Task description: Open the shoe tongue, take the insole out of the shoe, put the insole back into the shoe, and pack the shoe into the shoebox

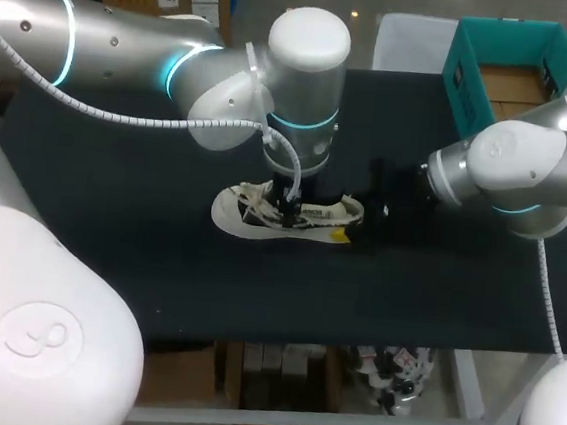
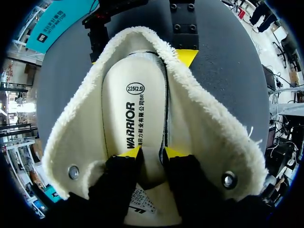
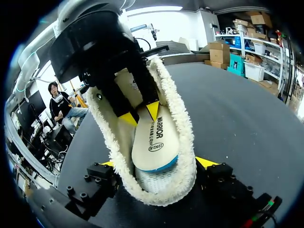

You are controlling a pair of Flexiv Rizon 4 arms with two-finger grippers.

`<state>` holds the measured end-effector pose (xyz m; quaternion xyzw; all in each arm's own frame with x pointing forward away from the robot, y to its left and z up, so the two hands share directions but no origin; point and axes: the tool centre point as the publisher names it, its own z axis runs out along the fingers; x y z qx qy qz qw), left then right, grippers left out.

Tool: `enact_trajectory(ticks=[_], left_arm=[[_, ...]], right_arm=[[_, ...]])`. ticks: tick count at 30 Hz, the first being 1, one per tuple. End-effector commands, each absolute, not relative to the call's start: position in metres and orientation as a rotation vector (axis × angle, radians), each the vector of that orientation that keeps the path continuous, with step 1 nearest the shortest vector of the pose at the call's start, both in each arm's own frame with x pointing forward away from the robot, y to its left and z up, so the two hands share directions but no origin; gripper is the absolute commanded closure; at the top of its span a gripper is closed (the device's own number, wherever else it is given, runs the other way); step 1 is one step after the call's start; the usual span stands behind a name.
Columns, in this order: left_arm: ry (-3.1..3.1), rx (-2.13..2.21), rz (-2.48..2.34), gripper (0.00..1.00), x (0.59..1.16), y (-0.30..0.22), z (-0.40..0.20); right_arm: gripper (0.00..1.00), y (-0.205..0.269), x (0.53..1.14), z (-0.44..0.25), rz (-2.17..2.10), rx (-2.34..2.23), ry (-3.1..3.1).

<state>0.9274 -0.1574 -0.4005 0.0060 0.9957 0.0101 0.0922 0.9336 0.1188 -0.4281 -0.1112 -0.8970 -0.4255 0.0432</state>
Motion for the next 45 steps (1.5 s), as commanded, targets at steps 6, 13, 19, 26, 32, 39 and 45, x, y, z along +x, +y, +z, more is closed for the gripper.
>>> enact_trajectory(ticks=[6,13,19,26,32,39,45], left_arm=[[2.902,0.013,0.068,0.67,0.949,-0.157,-0.456],[2.864,0.009,0.087,0.67,0.959,-0.157,-0.46],[2.833,-0.001,0.08,0.72,0.968,-0.156,-0.459],[2.814,-0.024,0.044,1.0,0.977,-0.154,-0.453],[2.827,-0.004,-0.032,1.0,0.972,-0.153,-0.439],[2.813,0.016,-0.099,1.0,0.962,-0.157,-0.416],[2.808,0.026,-0.149,1.0,0.958,-0.165,-0.394]], right_arm=[[1.0,0.116,0.936,-0.434,-1.305,-0.338,-2.738],[1.0,0.116,0.936,-0.434,-1.305,-0.338,-2.738],[1.0,0.116,0.936,-0.434,-1.305,-0.338,-2.738],[1.0,0.116,0.936,-0.434,-1.305,-0.338,-2.738],[1.0,0.116,0.936,-0.434,-1.305,-0.338,-2.738],[1.0,0.116,0.936,-0.434,-1.305,-0.338,-2.738],[1.0,0.116,0.936,-0.434,-1.305,-0.338,-2.738]])
